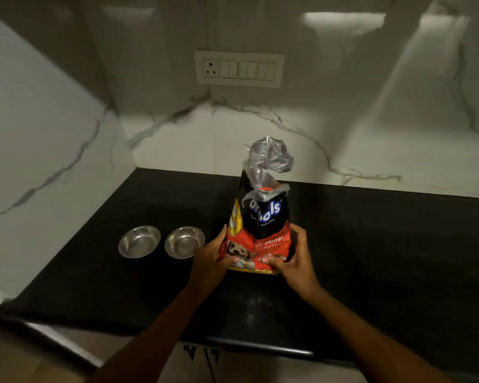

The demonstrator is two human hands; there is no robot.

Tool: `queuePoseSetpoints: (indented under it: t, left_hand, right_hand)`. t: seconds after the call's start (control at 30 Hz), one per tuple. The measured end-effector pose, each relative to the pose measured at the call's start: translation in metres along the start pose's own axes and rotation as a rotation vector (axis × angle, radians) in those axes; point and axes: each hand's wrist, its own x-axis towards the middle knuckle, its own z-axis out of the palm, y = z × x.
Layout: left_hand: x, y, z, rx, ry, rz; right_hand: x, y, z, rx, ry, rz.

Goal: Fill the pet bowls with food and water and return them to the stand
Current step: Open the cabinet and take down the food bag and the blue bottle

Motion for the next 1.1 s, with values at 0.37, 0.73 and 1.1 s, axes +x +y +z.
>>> queuePoseSetpoints:
  t: [0.37, 0.73, 1.1]
  left_hand:
    - [0.007, -0.034, 0.011, -0.075, -0.037, -0.091]
    - [0.009, -0.007, -0.006, -0.028, 0.241, 0.242]
    - [0.121, 0.224, -0.086, 0.081, 0.361, 1.103]
  right_hand:
    - [0.011, 0.017, 0.01, -0.042, -0.087, 0.091]
    - [-0.001, -0.023, 0.003, 0.032, 0.038, 0.005]
    - [0.071, -0.243, -0.067, 0.066, 0.29, -0.511]
